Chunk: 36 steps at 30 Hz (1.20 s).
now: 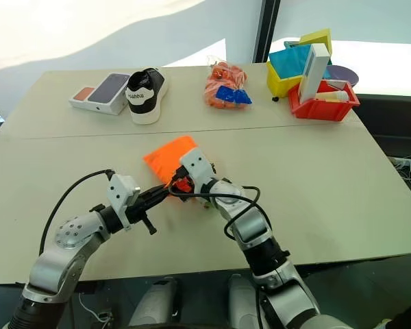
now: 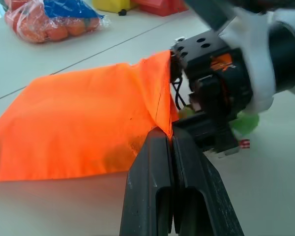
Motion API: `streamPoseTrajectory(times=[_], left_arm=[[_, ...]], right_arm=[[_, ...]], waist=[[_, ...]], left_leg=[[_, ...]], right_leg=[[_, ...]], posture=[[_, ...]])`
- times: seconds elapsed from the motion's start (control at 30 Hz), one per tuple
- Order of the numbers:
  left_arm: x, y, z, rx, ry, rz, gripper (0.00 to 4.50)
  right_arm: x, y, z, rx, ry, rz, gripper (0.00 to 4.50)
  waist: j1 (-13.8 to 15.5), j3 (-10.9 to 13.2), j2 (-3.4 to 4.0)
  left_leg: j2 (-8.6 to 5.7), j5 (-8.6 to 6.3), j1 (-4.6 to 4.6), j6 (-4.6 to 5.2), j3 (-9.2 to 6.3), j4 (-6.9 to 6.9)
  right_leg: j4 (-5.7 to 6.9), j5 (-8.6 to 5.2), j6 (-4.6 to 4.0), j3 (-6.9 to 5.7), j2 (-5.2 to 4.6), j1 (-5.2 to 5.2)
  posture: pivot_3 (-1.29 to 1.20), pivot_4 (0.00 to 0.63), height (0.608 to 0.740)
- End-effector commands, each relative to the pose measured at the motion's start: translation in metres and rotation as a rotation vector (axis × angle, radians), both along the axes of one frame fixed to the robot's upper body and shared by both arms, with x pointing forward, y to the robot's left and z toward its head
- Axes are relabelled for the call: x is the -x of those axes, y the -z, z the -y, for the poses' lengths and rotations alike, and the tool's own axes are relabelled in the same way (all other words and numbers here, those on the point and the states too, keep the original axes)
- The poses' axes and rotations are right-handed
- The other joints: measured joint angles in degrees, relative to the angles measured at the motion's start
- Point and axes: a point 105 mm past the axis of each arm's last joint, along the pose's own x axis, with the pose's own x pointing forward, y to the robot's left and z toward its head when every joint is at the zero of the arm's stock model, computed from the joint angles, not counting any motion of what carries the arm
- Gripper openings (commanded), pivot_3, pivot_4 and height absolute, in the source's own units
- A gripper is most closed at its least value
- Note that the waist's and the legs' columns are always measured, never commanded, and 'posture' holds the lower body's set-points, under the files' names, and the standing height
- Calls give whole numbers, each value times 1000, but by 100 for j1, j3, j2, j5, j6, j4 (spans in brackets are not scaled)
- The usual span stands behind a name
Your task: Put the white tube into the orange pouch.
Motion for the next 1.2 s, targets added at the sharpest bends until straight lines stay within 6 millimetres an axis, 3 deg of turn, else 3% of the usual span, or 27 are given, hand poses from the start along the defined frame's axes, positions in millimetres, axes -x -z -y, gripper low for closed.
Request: streamPoseTrajectory(times=[0.03, 0.37, 0.53, 0.7, 0.8, 1.03, 1.2], left_arm=[[-8, -10, -18, 14, -69, 43, 0], [-23, -9, -46, 11, -150, 45, 0], [-26, -9, -59, -3, -177, 49, 0], [-26, -9, -60, -5, -179, 54, 0], [-26, -8, -62, -4, -192, 56, 0], [-21, -3, -81, -26, -247, 47, 0], [-17, 0, -100, -61, -283, 34, 0]], right_arm=[[33, -21, -7, -57, -184, 8, 4477], [57, -23, 34, -12, -268, -55, 4477], [52, -14, 49, 113, -249, -4, 4477], [46, 13, 56, 281, -249, 12, 4477], [43, 21, 58, 330, -245, 26, 3638], [44, 14, 76, 362, -245, 66, 61], [59, 0, 97, 333, -289, 51, 61]], waist=[[0, 0, 0], [5, 0, -1], [-8, 0, -1], [-1, 0, -2], [0, -2, -4], [16, -2, -4], [33, -1, -5]], left_leg=[[0, 0, 0, 0, 0, -1], [1, 0, 0, 0, -2, 0], [1, 0, -1, 0, 2, -3], [1, 0, -1, 0, 2, -4], [1, 0, 1, 0, 4, -2], [0, 0, -1, 0, 3, -1], [0, 0, -2, 0, 2, -1]], right_leg=[[0, 0, 0, 0, 0, -1], [-4, -4, 4, -2, 2, 1], [-5, -4, 4, -2, 1, -4], [-6, -4, 4, -2, 1, -3], [-6, -3, 2, 0, 0, -1], [-8, -2, 0, 0, -3, 0], [-10, -7, 7, -2, -3, 0]], posture=[[0, 150, 740], [0, 150, 740], [0, 150, 740], [0, 150, 740], [0, 150, 740], [0, 150, 740], [0, 150, 740]])
